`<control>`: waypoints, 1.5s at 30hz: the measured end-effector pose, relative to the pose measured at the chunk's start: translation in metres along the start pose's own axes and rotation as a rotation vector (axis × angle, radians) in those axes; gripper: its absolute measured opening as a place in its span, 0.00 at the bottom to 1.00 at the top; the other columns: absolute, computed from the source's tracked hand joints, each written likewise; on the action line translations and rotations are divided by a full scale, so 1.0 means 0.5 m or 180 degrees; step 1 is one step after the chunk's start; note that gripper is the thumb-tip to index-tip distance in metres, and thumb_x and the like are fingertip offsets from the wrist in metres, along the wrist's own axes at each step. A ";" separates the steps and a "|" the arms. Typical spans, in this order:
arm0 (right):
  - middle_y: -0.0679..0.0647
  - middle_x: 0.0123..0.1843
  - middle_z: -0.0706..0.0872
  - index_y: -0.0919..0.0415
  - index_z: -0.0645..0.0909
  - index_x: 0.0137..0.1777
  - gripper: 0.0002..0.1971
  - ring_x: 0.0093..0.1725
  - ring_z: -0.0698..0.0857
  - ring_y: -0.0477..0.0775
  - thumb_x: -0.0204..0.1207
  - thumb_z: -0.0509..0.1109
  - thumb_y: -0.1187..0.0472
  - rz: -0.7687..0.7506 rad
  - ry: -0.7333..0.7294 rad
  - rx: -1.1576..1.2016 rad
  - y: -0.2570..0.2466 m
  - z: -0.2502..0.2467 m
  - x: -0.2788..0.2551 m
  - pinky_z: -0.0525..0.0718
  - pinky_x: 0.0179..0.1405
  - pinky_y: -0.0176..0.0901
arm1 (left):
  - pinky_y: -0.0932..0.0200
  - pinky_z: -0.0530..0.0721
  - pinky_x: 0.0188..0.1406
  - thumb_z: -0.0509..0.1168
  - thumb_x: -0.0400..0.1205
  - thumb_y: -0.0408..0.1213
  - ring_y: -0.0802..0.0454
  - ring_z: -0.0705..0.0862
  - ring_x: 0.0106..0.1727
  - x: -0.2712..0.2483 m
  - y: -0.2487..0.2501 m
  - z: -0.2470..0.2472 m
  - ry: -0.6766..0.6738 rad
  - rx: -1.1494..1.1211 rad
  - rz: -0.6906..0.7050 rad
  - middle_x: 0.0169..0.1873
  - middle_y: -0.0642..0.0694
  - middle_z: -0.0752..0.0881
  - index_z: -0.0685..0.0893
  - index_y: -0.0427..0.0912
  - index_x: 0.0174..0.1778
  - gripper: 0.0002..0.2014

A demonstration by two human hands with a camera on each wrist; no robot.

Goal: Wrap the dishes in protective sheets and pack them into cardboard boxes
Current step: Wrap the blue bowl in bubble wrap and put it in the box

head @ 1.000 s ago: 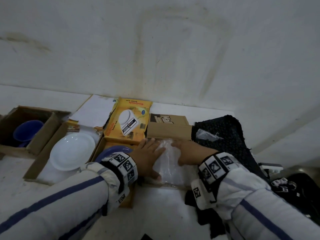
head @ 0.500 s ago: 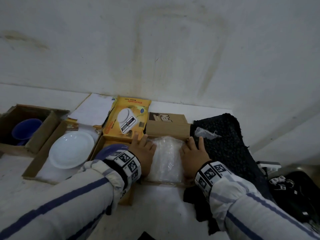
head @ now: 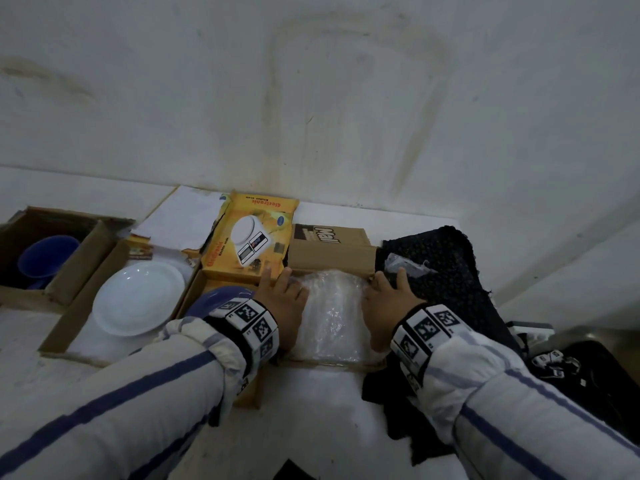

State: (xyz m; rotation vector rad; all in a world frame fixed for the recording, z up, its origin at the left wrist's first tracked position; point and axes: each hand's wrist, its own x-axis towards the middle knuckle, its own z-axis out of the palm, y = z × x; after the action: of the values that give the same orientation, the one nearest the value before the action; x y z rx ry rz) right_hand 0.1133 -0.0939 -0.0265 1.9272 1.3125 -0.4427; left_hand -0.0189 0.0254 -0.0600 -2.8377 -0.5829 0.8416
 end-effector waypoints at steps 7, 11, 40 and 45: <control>0.67 0.84 0.55 0.68 0.61 0.80 0.27 0.83 0.46 0.71 0.85 0.50 0.54 0.0151 0.0289 -0.0406 -0.055 0.039 0.021 0.35 0.78 0.72 | 0.29 0.36 0.78 0.61 0.78 0.50 0.37 0.41 0.84 -0.004 0.001 0.002 0.0076 -0.0101 -0.0005 0.83 0.40 0.50 0.47 0.42 0.83 0.42; 0.68 0.80 0.63 0.70 0.65 0.77 0.25 0.81 0.54 0.69 0.84 0.52 0.57 0.0090 0.0501 -0.0313 -0.046 0.044 0.013 0.40 0.78 0.71 | 0.31 0.35 0.78 0.62 0.77 0.49 0.38 0.40 0.84 -0.007 -0.001 0.001 0.0151 -0.0092 0.0075 0.83 0.40 0.51 0.48 0.41 0.83 0.43; 0.59 0.63 0.78 0.60 0.69 0.72 0.25 0.60 0.79 0.57 0.75 0.70 0.62 0.0454 0.1087 0.4729 0.113 -0.035 0.110 0.81 0.57 0.47 | 0.38 0.40 0.80 0.60 0.77 0.65 0.34 0.36 0.83 0.023 0.049 -0.005 -0.0062 -0.1186 0.0639 0.83 0.43 0.35 0.39 0.58 0.83 0.46; 0.61 0.67 0.77 0.58 0.68 0.74 0.34 0.61 0.80 0.60 0.65 0.72 0.65 0.0247 0.0874 0.4310 0.123 -0.018 0.121 0.82 0.63 0.57 | 0.38 0.37 0.81 0.60 0.77 0.64 0.35 0.33 0.82 0.030 0.055 0.017 0.0023 -0.1092 0.0585 0.83 0.44 0.34 0.40 0.57 0.83 0.45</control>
State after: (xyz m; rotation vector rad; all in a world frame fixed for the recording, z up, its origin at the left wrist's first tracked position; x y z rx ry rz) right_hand 0.1927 -0.0602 -0.0355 3.1901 1.1483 -1.2872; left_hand -0.0029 0.0062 -0.0809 -3.2461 -0.5147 0.8285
